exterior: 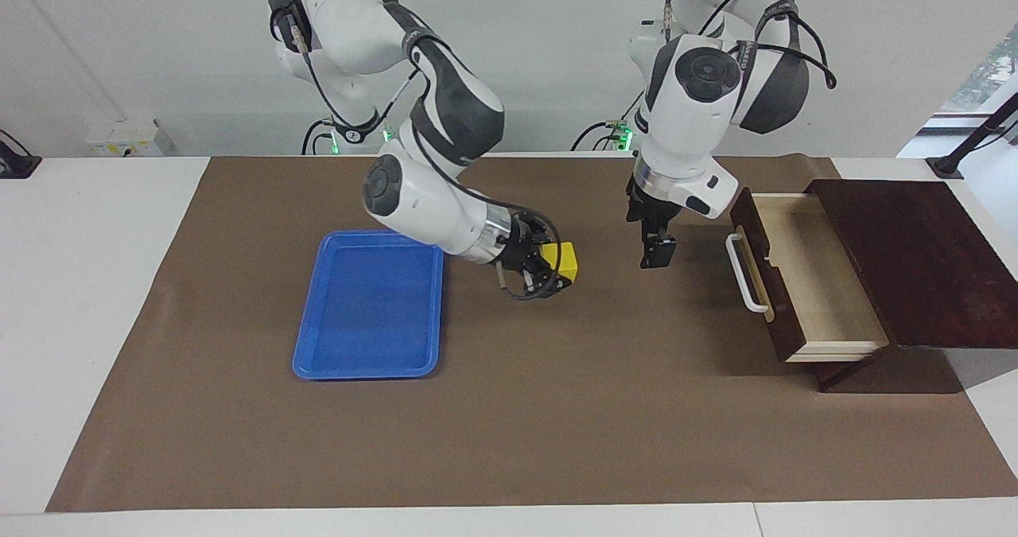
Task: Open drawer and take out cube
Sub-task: 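Open the left gripper and carry the cube toward the tray with the right, then lower the yellow cube into the blue tray with the right gripper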
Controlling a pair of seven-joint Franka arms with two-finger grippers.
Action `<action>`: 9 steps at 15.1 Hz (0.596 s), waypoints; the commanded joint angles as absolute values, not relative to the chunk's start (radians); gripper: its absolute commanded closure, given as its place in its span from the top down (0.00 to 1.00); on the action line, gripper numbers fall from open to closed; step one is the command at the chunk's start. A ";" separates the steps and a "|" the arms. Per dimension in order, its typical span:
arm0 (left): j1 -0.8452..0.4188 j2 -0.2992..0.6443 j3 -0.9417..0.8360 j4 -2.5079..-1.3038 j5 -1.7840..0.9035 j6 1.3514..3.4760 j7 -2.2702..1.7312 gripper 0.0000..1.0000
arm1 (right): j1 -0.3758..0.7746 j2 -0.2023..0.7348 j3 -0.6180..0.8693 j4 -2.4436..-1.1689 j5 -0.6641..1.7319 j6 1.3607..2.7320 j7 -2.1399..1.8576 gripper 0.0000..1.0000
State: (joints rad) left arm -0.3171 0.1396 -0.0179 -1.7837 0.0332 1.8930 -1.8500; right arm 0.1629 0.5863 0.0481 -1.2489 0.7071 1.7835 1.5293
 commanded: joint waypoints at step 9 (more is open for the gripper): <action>-0.103 0.058 -0.025 -1.957 0.195 2.042 -1.493 1.00 | -0.165 0.262 0.035 -1.917 0.653 1.781 1.103 0.00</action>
